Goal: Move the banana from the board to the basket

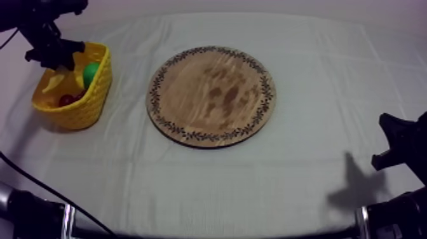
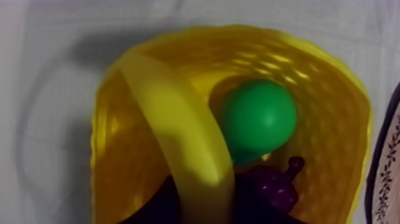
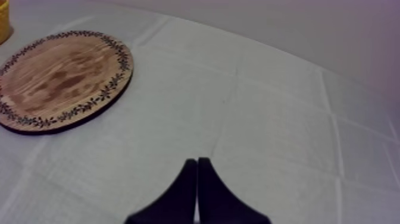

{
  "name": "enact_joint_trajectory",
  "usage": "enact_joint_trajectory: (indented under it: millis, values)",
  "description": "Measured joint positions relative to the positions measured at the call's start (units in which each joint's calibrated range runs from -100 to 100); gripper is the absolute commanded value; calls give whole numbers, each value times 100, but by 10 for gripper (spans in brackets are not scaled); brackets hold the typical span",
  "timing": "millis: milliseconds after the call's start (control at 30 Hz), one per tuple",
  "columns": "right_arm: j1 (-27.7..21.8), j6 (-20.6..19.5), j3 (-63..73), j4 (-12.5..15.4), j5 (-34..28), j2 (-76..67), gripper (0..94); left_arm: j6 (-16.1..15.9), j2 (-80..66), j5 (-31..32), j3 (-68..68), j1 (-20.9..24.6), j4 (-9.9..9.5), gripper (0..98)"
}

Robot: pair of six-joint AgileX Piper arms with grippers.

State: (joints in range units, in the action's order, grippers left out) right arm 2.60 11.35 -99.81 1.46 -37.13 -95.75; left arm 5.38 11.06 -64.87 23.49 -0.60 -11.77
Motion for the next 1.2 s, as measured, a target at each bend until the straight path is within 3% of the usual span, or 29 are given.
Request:
enact_joint_trajectory:
  millis: [233,400,533,767,1033,1200]
  values:
    - [0,0,0,0,0,0,3,-51,22,-70,92,17,34,250]
    - [0,0,0,0,0,0,3,-102,3,-47,109,17,58,374]
    - [0,0,0,0,0,0,3,-75,-40,235,73,8,58,483]
    - [0,0,0,0,0,0,3,1,-93,950,-128,-33,41,517]
    - [0,0,0,0,0,0,3,5,-116,1010,-136,-97,25,495]
    - [0,0,0,0,0,0,3,59,-195,1018,-166,-113,19,374]
